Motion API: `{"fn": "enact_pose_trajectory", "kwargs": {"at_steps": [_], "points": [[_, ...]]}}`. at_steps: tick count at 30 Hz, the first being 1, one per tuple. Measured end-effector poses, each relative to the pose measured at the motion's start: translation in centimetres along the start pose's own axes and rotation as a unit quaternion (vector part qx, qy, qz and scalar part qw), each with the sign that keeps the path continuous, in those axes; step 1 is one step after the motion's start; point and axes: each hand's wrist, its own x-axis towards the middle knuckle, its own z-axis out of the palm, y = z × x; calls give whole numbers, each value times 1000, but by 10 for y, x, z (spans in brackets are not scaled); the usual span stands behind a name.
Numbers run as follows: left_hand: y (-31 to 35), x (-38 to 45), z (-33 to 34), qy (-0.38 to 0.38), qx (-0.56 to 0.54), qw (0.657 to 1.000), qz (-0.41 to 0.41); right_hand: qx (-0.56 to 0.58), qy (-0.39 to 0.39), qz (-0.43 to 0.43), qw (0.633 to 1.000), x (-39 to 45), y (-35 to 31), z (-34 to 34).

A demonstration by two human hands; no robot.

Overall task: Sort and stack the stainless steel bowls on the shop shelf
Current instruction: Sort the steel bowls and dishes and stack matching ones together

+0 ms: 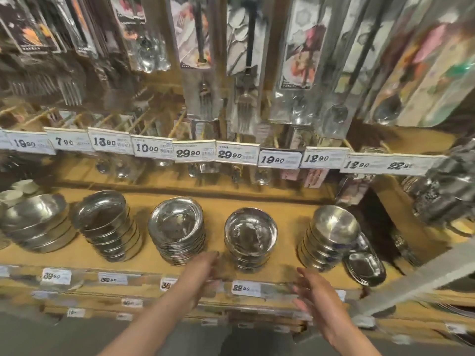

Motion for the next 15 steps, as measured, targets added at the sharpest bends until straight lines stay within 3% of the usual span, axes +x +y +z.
{"fn": "enact_pose_trajectory", "kwargs": {"at_steps": [6, 15], "points": [[-1, 19, 15, 9, -3, 1000, -15, -48, -68, -15, 996, 27, -6, 17], [1, 29, 23, -6, 4, 1000, -19, -62, -93, 2, 994, 60, -11, 28]]}}
